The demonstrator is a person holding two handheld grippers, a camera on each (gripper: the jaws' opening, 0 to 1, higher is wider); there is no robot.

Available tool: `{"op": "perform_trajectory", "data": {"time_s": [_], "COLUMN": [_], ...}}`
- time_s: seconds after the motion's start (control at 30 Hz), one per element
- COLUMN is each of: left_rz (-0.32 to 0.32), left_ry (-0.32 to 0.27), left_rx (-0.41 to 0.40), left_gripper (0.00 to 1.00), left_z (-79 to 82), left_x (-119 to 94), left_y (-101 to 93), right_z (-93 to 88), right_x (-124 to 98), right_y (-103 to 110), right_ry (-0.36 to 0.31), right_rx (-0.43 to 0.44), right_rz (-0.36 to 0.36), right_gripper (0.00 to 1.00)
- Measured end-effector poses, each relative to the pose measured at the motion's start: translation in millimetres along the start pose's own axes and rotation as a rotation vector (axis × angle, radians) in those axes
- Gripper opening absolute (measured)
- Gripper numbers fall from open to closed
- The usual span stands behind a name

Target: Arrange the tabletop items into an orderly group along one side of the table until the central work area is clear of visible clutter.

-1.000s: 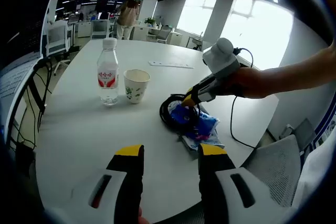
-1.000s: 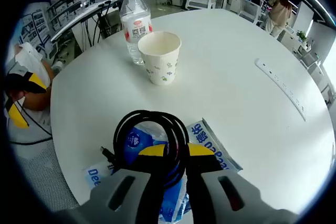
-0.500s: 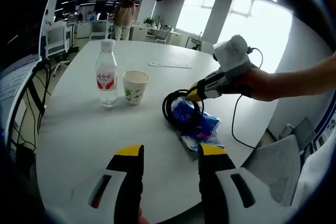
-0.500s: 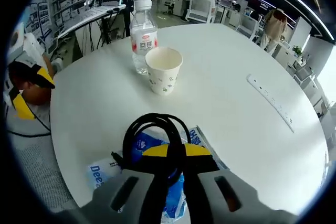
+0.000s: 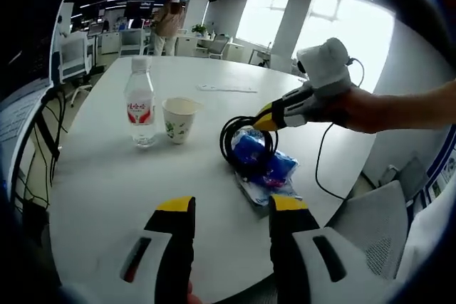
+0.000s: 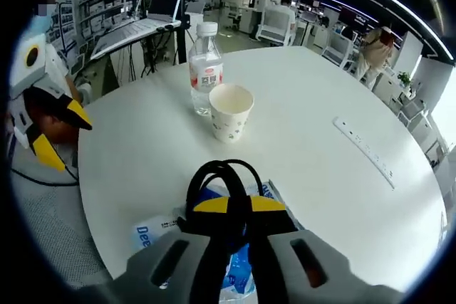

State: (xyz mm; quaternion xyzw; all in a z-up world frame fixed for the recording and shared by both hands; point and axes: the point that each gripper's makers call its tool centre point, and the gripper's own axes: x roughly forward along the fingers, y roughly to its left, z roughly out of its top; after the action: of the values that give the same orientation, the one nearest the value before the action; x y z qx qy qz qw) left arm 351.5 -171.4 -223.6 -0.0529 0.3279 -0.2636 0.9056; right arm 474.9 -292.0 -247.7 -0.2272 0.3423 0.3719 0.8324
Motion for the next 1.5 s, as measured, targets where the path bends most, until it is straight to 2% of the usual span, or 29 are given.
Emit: {"op": "perform_trajectory", "data": {"time_s": [0.23,0.77,1.13,1.5], "left_rz": [-0.008,-0.023,-0.039,-0.056], "left_ry": [0.003,0.006,0.015,0.017], "left_rx": [0.01,0.026,0.044,0.056], "left_gripper": [0.4,0.4,0.4,0.4], "left_z": [1.1,1.8,2.3,6.5], "left_x": [2.2,3.2,7.1,13.4], "left_y": [-2.0,-10.2,-16.1,-22.2], "right_z": [12.7,32.3,26.2,-4.4], "right_x": [-15.0,-45.3,-67.6,-96.6], "right_y": [1.4,-7.2,-24.1,-56.5], "right_ry": [-0.044,-0.124,-0.132,-0.119], "right_rx": [-0.079,-0.084,-0.071,-0.022], "right_rz": [-0.02,-0.064,-0.114,-0.185], "right_gripper": [0.04,0.04,0.05,0.05]}}
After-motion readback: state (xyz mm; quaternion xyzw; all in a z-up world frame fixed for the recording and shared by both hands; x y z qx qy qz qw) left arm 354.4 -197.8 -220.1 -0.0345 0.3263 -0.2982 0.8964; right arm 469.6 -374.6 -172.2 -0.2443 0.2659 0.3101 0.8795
